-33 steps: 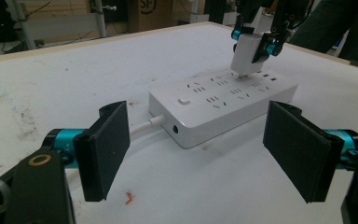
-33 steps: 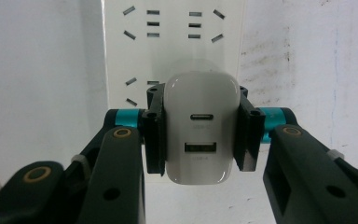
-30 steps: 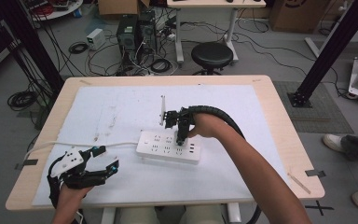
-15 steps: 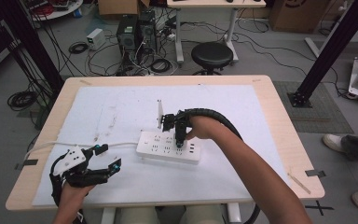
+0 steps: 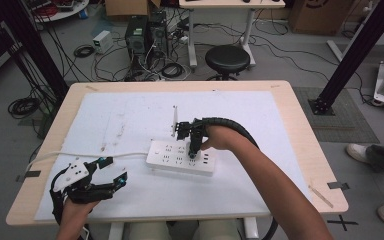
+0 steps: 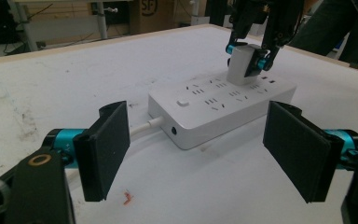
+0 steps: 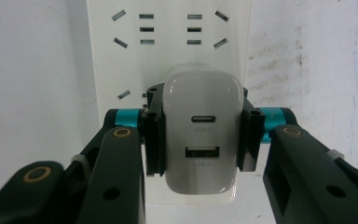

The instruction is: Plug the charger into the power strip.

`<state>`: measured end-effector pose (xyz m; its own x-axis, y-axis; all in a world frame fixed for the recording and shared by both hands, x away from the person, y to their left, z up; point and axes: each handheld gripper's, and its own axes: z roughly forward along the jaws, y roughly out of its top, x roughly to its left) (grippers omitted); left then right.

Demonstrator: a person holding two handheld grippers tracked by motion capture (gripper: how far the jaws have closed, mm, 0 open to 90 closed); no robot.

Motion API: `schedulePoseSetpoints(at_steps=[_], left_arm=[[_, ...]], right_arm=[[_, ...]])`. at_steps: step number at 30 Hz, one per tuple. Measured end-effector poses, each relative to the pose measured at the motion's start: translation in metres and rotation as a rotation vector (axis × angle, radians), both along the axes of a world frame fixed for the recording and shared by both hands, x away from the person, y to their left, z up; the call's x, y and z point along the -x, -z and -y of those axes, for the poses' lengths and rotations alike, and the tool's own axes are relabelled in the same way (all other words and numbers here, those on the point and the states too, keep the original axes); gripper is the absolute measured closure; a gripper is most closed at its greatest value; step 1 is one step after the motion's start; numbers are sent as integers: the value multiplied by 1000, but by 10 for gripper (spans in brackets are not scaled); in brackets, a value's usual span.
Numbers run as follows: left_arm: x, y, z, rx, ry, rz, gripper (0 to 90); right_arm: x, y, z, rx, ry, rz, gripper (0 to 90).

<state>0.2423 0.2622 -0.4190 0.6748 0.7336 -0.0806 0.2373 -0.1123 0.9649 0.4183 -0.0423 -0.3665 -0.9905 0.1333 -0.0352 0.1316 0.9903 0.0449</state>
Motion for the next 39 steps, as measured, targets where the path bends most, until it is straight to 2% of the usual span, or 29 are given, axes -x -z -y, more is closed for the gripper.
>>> schedulePoseSetpoints(at_steps=[3,5,6,7,8,9,10,11,17,18,20,22,25,26,29,32,35,37,39], left_arm=[[-2,0,0,8,1,1,228],[-2,-1,1,9,5,4,228],[-2,-1,1,5,9,4,228],[-2,-2,1,2,10,5,228],[-3,-1,1,3,11,5,228],[-3,-1,1,3,11,5,228],[-4,-1,1,4,11,2,228],[-4,-1,1,5,11,2,228],[-6,-2,3,12,16,7,228],[-6,-2,3,12,18,7,228],[-7,-2,4,15,23,9,228],[-7,-3,5,16,26,11,228],[-9,-3,4,22,24,9,228],[-9,-3,3,22,23,8,228],[-11,-3,2,20,21,6,228],[-12,-3,2,23,22,6,228],[-13,-3,2,19,22,4,228],[-14,-3,3,21,21,3,228],[-14,-4,3,22,22,5,228]], right_arm=[[0,-1,0,3,17,-7,632],[0,-1,1,-8,10,-8,629],[0,-1,3,-24,26,-13,615],[-1,-2,5,-42,36,-9,521],[-2,-5,7,-77,67,-11,483],[-2,-5,7,-77,67,-11,483],[-3,-8,11,-115,90,-20,474],[-4,-14,17,-160,118,-9,397],[-3,-24,31,-195,177,22,236],[-3,-26,33,-204,181,23,223],[-1,-27,37,-228,215,53,222],[0,-31,42,-249,201,57,214],[2,-35,48,-280,225,71,210],[3,-38,56,-308,243,75,206],[5,-43,71,-350,277,80,196],[8,-45,87,-401,299,83,137],[12,-47,103,-472,330,115,114],[14,-47,113,-492,366,142,113],[17,-47,124,-521,377,151,113]])
